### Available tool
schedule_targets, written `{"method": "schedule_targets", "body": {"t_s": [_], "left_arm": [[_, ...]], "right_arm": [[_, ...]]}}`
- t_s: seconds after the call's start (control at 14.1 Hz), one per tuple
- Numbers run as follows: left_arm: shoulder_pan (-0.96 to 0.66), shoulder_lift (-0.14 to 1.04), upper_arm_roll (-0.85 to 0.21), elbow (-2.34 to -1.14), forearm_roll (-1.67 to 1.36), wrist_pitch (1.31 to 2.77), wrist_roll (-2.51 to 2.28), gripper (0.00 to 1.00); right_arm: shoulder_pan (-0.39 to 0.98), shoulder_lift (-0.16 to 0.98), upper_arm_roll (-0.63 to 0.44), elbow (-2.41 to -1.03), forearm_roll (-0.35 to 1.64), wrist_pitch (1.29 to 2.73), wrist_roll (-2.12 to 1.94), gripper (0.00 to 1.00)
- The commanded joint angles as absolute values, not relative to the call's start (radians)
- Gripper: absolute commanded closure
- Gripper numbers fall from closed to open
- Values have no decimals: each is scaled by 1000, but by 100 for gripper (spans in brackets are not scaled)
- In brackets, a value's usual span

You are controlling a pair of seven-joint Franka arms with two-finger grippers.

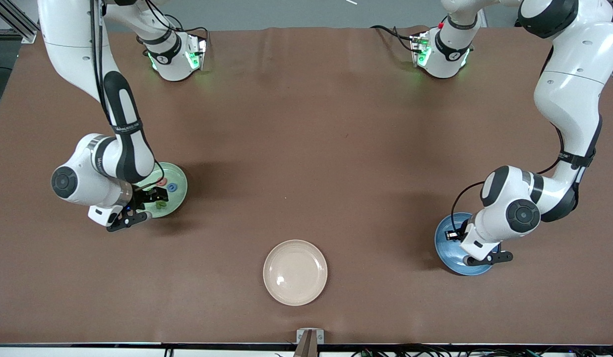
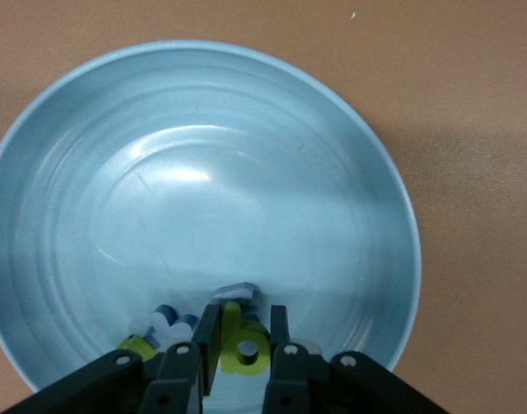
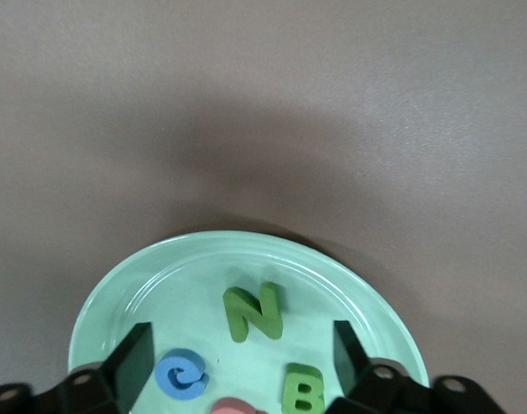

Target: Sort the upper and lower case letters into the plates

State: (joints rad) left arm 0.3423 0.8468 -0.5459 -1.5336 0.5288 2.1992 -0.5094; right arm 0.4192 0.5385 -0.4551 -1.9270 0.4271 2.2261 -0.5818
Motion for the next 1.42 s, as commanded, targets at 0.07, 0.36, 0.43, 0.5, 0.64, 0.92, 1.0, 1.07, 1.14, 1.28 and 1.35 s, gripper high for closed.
{"method": "schedule_targets", "body": {"t_s": [0.07, 0.36, 0.43, 0.5, 0.64, 0.92, 1.0, 1.07, 1.14, 1.28, 1.35], "left_arm": [[345, 847, -538, -1540, 552, 2214, -497, 97], [338, 847, -534, -1539, 551, 2212, -500, 91], [339, 845, -534, -1539, 551, 2212, -502, 83], [336, 845, -534, -1539, 551, 2210, -503, 69], [342, 842, -535, -1540, 551, 2209, -499, 4], [348, 807, -549, -1536, 551, 2166, -500, 0], [351, 793, -567, -1531, 549, 2130, -500, 0], [354, 772, -580, -1529, 549, 2099, -496, 0], [356, 744, -584, -1526, 539, 2054, -492, 0], [371, 678, -592, -1526, 535, 2016, -421, 0], [388, 642, -594, -1526, 523, 2016, -363, 0]], "right_arm": [[420, 460, -508, -1870, 430, 2051, -412, 0], [423, 382, -505, -1807, 327, 1969, -176, 0], [431, 382, -505, -1757, 315, 1903, -99, 0], [436, 382, -506, -1685, 281, 1803, -37, 0], [436, 383, -506, -1574, 233, 1673, -23, 0], [433, 348, -526, -1486, 229, 1565, -21, 0], [433, 328, -529, -1488, 227, 1565, -21, 0], [431, 312, -528, -1488, 219, 1565, -23, 0], [430, 295, -526, -1488, 204, 1563, -23, 0], [413, 276, -500, -1488, 164, 1562, -14, 0], [355, 264, -420, -1488, 147, 1556, 32, 0]]}}
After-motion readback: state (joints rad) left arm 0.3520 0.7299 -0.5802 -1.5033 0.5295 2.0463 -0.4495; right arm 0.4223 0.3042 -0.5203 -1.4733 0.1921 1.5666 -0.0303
